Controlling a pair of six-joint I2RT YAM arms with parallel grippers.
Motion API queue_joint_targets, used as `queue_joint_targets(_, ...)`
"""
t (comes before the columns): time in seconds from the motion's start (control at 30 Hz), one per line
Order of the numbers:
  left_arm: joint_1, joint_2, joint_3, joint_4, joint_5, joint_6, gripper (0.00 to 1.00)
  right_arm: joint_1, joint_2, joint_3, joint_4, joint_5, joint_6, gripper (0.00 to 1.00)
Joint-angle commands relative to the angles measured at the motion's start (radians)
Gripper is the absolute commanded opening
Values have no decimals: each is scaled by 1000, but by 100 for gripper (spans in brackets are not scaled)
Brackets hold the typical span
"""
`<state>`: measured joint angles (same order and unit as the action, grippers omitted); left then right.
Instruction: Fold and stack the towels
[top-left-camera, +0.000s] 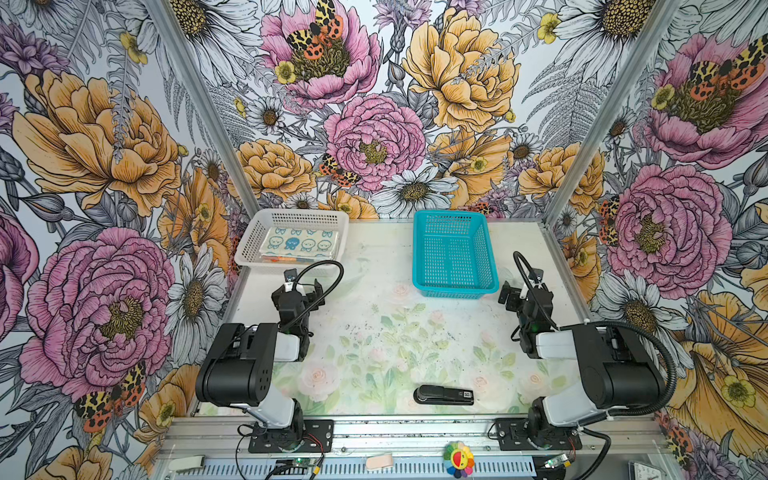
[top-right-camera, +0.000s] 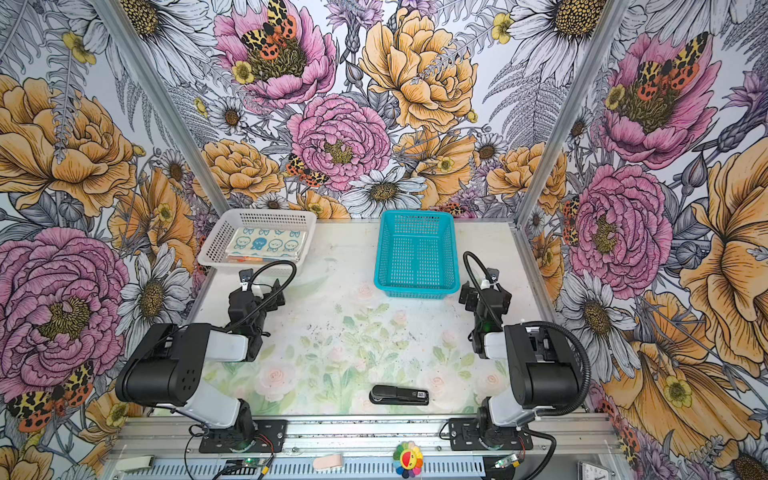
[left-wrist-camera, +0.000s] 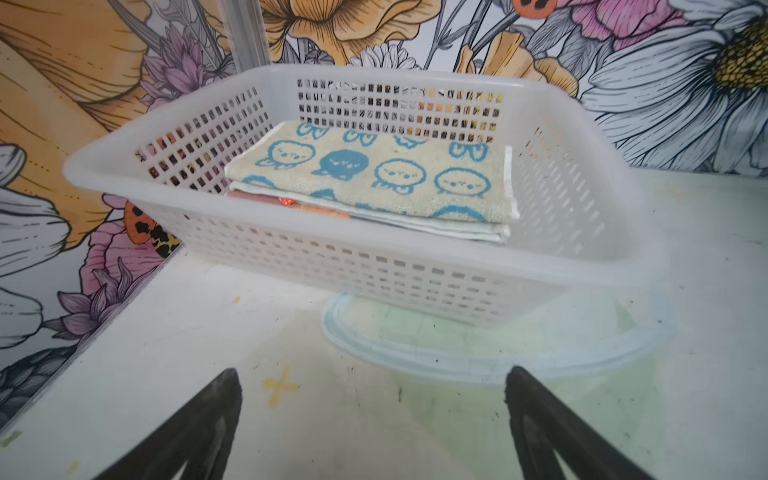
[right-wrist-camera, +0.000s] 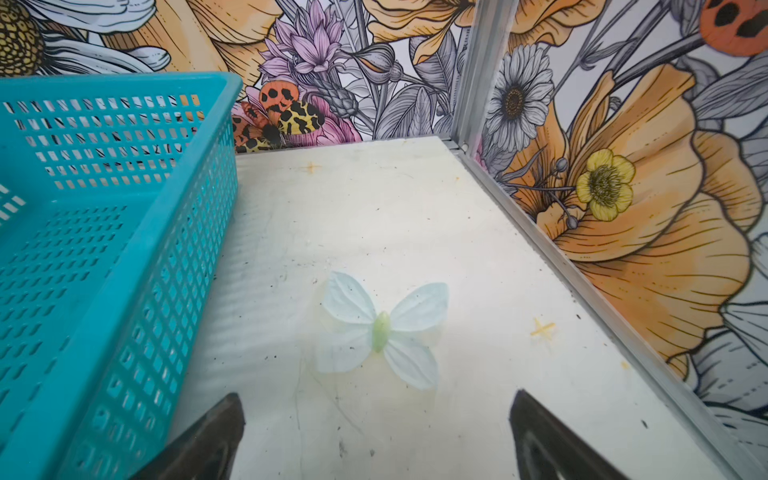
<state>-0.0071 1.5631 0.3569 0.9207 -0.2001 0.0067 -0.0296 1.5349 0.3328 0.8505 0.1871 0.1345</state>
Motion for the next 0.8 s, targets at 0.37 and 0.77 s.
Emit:
queue_joint_targets(0.37,-7,-14,19,21,34,5,99,6,-2,28,76,1,-9,100)
queue_joint_targets(0.77,-7,-14,19,21,35,5,99,16,0,41,55,-6,-24,99)
